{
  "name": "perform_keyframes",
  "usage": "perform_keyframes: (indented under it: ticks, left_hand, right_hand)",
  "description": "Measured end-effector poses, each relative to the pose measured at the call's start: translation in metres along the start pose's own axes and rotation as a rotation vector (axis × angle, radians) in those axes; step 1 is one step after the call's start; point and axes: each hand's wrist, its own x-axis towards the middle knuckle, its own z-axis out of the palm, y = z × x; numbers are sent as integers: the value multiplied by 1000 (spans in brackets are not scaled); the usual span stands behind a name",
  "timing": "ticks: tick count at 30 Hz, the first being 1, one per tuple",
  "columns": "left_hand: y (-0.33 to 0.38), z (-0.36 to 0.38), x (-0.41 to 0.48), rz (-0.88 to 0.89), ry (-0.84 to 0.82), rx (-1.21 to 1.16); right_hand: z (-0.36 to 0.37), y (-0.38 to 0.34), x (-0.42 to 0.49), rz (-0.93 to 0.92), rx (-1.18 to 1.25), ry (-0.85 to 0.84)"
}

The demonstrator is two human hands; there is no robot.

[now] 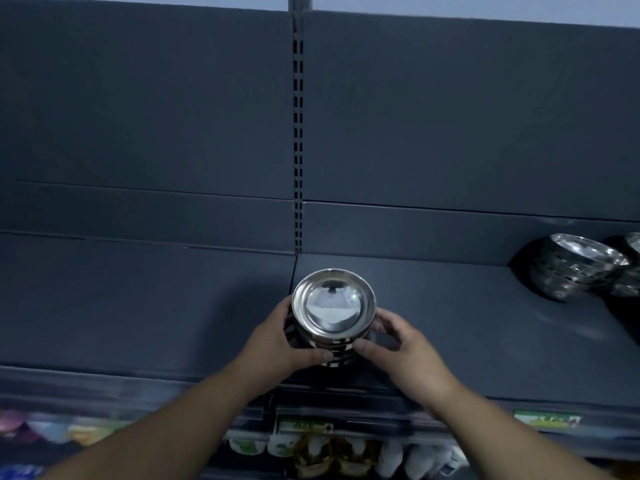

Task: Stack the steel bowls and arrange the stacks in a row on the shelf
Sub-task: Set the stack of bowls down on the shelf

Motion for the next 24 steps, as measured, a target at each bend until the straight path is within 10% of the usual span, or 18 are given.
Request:
perform_keyframes:
  ticks: [24]
  left_hand:
    - [-4,0,-1,51,-21,49]
  right_hand:
    - [9,7,-11,45,-163,47]
